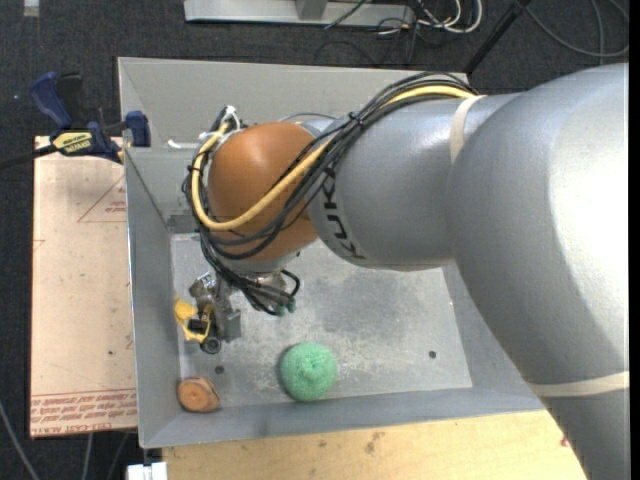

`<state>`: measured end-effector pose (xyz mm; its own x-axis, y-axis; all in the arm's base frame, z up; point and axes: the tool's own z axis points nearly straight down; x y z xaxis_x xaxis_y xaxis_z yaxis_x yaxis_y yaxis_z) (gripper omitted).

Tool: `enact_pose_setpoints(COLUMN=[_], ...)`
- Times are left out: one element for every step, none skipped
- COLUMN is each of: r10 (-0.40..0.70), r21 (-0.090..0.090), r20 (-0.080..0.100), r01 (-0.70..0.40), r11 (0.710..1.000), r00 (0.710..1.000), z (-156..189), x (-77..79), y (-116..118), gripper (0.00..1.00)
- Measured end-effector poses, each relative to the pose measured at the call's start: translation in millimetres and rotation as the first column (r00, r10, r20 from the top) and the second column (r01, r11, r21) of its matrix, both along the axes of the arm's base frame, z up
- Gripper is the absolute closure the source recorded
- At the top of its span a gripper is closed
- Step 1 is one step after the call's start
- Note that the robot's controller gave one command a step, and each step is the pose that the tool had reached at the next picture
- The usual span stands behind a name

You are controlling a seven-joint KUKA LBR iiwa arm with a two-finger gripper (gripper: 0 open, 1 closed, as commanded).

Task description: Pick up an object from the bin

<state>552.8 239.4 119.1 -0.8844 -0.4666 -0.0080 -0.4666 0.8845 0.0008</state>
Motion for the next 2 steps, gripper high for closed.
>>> enact_pose_setpoints(r10=[0.011,0.005], r21=[-0.004,-0.004], r20=[-0.009,-0.007], r01=[-0.011,-0.005], r11=[1.0,1.0], r00=[1.0,1.0], z=[33.7,106.4], x=[-7.9,-9.6], y=[-17.2,-5.6], gripper=[1.0,1.0])
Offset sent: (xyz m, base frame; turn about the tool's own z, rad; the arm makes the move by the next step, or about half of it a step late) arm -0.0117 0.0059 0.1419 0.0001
